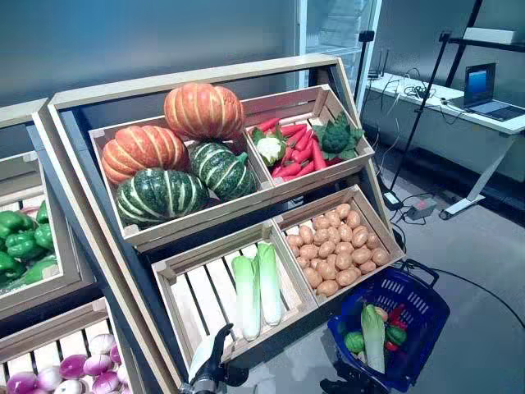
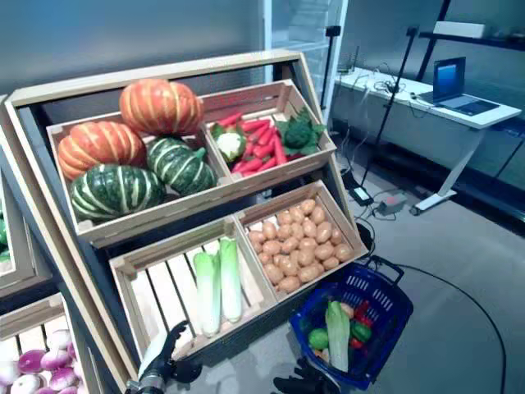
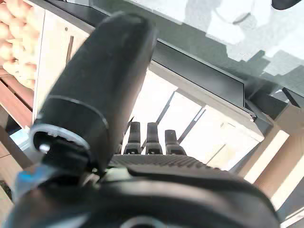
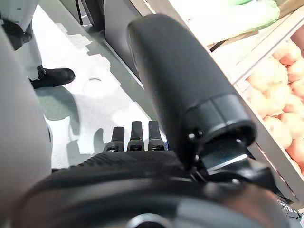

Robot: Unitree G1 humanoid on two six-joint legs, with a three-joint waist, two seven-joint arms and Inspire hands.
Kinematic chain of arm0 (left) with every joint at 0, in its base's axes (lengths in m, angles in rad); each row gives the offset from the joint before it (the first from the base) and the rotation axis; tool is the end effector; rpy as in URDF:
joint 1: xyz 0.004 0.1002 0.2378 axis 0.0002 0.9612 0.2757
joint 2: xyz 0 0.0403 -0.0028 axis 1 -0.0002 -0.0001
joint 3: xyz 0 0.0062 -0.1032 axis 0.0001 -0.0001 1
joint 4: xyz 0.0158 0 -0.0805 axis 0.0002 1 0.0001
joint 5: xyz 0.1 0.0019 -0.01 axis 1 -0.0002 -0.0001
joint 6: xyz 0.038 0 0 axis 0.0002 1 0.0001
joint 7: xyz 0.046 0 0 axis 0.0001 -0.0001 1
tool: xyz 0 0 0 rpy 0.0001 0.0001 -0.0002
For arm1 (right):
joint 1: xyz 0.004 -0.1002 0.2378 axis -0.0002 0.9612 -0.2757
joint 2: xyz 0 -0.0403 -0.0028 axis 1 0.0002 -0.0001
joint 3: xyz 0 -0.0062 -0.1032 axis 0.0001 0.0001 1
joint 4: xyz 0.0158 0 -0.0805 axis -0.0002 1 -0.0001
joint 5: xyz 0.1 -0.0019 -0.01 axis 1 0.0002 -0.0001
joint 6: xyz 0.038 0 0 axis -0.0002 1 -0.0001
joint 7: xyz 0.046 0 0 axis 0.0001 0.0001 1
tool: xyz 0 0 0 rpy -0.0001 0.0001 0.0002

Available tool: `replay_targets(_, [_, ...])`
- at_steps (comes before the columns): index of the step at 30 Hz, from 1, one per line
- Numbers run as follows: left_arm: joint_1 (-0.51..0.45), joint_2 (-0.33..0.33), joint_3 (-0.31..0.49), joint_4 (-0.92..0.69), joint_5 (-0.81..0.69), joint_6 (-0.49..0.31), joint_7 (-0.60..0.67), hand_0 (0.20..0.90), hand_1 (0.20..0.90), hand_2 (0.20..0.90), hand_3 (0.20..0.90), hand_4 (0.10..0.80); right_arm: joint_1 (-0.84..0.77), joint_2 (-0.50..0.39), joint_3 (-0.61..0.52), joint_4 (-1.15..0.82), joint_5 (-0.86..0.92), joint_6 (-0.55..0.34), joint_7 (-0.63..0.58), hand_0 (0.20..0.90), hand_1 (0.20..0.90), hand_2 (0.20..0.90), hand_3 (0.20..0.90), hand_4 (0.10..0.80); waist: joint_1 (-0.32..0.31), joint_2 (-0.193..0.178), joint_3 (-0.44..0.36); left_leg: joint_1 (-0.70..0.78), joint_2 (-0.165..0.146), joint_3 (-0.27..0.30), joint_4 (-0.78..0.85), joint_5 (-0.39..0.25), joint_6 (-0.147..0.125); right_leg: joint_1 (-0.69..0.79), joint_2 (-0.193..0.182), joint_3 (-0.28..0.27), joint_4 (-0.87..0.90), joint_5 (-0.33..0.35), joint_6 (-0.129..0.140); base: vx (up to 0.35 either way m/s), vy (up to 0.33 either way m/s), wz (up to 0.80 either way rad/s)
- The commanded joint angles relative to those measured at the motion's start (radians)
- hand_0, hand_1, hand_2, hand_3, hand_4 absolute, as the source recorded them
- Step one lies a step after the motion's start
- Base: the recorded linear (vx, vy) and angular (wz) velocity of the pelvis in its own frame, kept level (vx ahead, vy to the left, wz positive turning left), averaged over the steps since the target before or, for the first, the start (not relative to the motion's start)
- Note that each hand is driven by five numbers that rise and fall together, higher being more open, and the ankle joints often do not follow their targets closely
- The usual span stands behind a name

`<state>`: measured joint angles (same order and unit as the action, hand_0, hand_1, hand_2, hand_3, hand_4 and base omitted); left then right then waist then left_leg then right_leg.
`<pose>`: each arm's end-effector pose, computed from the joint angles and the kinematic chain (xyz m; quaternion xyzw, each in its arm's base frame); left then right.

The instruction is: Put vegetables into the basket

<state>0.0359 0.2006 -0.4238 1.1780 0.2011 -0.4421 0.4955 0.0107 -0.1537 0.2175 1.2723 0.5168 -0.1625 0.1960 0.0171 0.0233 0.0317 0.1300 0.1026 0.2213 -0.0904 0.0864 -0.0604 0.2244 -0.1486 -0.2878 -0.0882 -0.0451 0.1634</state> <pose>0.0752 0.1770 -0.1135 0.3112 0.3096 -0.0112 0.8984 0.0660 -0.1932 -0.1218 0.1226 0.5145 -0.0368 0.8479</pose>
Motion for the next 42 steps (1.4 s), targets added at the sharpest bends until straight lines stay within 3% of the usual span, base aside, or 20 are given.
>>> replay_targets(1, [-0.100, -0.023, 0.005, 0.034, 0.007, -0.043, 0.005, 0.900, 0.900, 0.900, 0.900, 0.800, -0.092, 0.028, 0.025, 0.072, -0.021, -0.027, -0.019, 0.900, 0.900, 0.900, 0.900, 0.800, 0.010, -0.033, 0.044, 0.081, -0.039, -0.039, 0.003, -0.168, 0.017, -0.011, 0.031, -0.012, 0.001, 0.018, -0.062, 0.000, 0.000, 0.00])
replay_targets(9, [-0.106, -0.018, -0.008, 0.020, 0.044, -0.100, 0.027, 0.900, 0.900, 0.900, 0.900, 0.800, -0.098, 0.024, 0.026, 0.075, -0.017, -0.026, -0.018, 0.900, 0.900, 0.900, 0.900, 0.800, 0.013, -0.034, 0.045, 0.077, -0.041, -0.041, 0.003, -0.167, 0.017, -0.013, 0.031, -0.011, 0.001, 0.018, -0.061, 0.000, 0.000, 0.00])
replay_targets(16, [-0.129, 0.005, -0.045, -0.039, 0.167, -0.249, 0.184, 0.900, 0.900, 0.900, 0.900, 0.800, -0.107, 0.015, 0.030, 0.069, -0.016, -0.010, -0.013, 0.900, 0.900, 0.900, 0.900, 0.800, 0.010, -0.035, 0.048, 0.080, -0.040, -0.035, 0.003, -0.169, 0.015, -0.012, 0.032, -0.006, 0.001, 0.019, -0.061, 0.000, 0.000, 0.00])
replay_targets(18, [-0.137, 0.024, -0.039, -0.092, 0.198, -0.301, 0.256, 0.900, 0.900, 0.900, 0.900, 0.800, -0.113, 0.007, 0.031, 0.063, -0.008, -0.001, -0.011, 0.900, 0.900, 0.900, 0.900, 0.800, 0.013, -0.035, 0.053, 0.079, -0.039, -0.034, 0.003, -0.169, 0.014, -0.013, 0.032, -0.006, 0.001, 0.020, -0.061, 0.000, 0.000, 0.00])
replay_targets(23, [-0.145, 0.081, 0.012, -0.298, 0.128, -0.343, 0.246, 0.900, 0.900, 0.900, 0.900, 0.800, -0.117, -0.017, 0.024, 0.047, 0.003, 0.020, -0.005, 0.900, 0.900, 0.900, 0.900, 0.800, 0.028, -0.033, 0.064, 0.073, -0.037, -0.041, 0.003, -0.166, 0.012, -0.016, 0.033, -0.011, 0.001, 0.020, -0.068, 0.000, 0.000, 0.00])
replay_targets(32, [-0.143, 0.111, 0.093, -0.493, -0.042, -0.328, 0.177, 0.900, 0.900, 0.900, 0.900, 0.800, -0.089, -0.005, 0.006, 0.013, 0.044, 0.020, -0.021, 0.900, 0.900, 0.900, 0.900, 0.800, 0.037, -0.034, 0.065, 0.072, -0.039, -0.056, 0.003, -0.165, 0.013, -0.012, 0.034, -0.014, 0.001, 0.021, -0.071, 0.019, 0.005, 0.05])
replay_targets(39, [-0.175, 0.109, 0.131, -0.530, -0.172, -0.219, 0.170, 0.900, 0.900, 0.900, 0.900, 0.800, -0.075, -0.004, -0.016, -0.021, 0.080, -0.001, -0.018, 0.900, 0.900, 0.900, 0.900, 0.800, 0.026, -0.032, 0.081, 0.082, -0.034, -0.027, 0.016, -0.147, 0.008, -0.011, 0.042, -0.008, 0.001, 0.024, -0.083, 0.047, 0.011, 0.00])
replay_targets(42, [-0.227, 0.092, 0.131, -0.506, -0.216, -0.186, 0.169, 0.900, 0.900, 0.900, 0.900, 0.800, -0.095, -0.013, -0.004, -0.049, 0.096, -0.011, -0.022, 0.900, 0.900, 0.900, 0.900, 0.800, 0.024, -0.033, 0.120, -0.009, -0.023, -0.031, 0.154, -0.170, 0.004, -0.078, 0.028, -0.008, 0.100, -0.003, -0.101, -0.114, 0.014, -0.14])
